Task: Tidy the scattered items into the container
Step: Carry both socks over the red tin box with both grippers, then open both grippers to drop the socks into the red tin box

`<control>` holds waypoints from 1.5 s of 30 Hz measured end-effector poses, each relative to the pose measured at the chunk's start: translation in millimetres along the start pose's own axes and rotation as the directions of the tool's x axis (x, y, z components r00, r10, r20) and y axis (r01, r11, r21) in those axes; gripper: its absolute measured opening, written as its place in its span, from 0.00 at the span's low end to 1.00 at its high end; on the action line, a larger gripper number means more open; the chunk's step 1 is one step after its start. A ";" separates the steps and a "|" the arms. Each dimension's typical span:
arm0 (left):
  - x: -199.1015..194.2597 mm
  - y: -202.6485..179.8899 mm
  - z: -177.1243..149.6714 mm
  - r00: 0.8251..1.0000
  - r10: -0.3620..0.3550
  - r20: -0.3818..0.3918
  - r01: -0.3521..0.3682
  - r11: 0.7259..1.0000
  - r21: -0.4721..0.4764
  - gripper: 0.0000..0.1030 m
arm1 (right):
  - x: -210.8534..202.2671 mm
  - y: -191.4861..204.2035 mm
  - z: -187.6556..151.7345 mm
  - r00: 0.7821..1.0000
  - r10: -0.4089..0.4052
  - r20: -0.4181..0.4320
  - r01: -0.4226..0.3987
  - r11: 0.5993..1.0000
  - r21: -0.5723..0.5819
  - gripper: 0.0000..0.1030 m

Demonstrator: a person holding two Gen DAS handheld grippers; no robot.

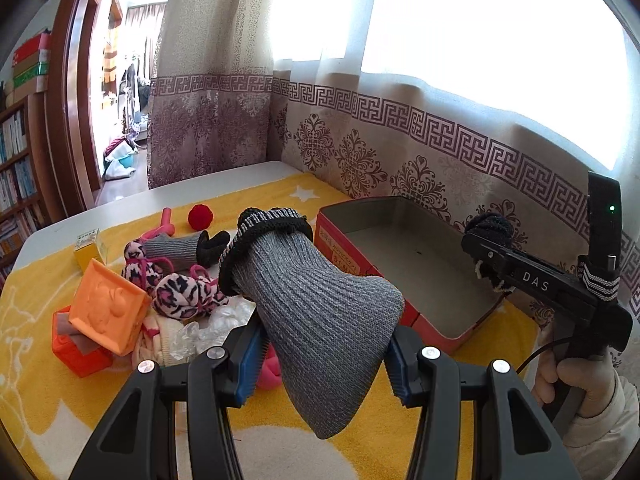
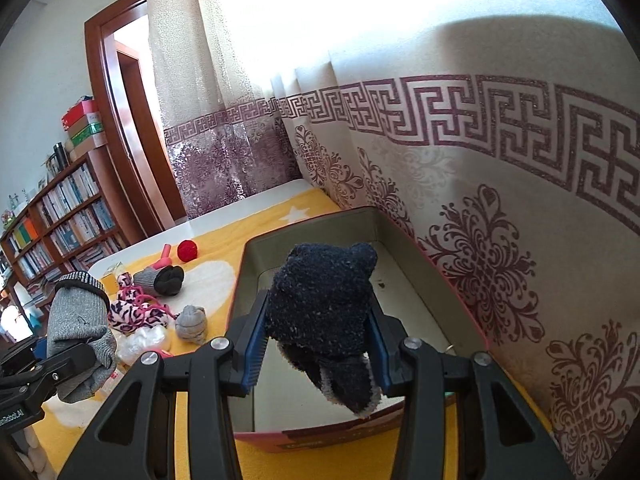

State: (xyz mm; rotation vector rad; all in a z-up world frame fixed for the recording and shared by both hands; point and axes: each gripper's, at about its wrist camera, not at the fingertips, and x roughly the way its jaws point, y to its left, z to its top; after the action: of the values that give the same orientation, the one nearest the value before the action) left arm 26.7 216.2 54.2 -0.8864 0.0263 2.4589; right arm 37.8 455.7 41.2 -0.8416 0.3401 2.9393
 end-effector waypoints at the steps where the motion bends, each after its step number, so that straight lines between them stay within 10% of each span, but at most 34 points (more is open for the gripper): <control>1: 2.7 -3.6 2.4 1.000 -0.006 0.000 0.006 1.000 0.006 0.52 | 3.1 -3.5 1.4 1.000 -0.005 -0.003 0.005 1.000 0.003 0.46; 27: 85.9 -85.2 36.6 0.980 -0.184 -0.077 0.192 0.975 0.109 0.52 | -1.9 -31.3 19.6 0.988 -0.094 0.125 0.085 0.994 0.072 0.72; 45: 85.3 -79.1 41.3 0.977 -0.213 -0.028 0.215 0.973 0.081 0.86 | -5.5 -41.6 19.3 0.983 -0.110 0.144 0.092 0.987 0.128 0.76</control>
State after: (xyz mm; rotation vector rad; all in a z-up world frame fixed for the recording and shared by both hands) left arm -15.1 332.1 47.7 -0.8317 0.0379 2.2328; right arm 37.6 500.6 52.0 -0.5987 0.4461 2.8327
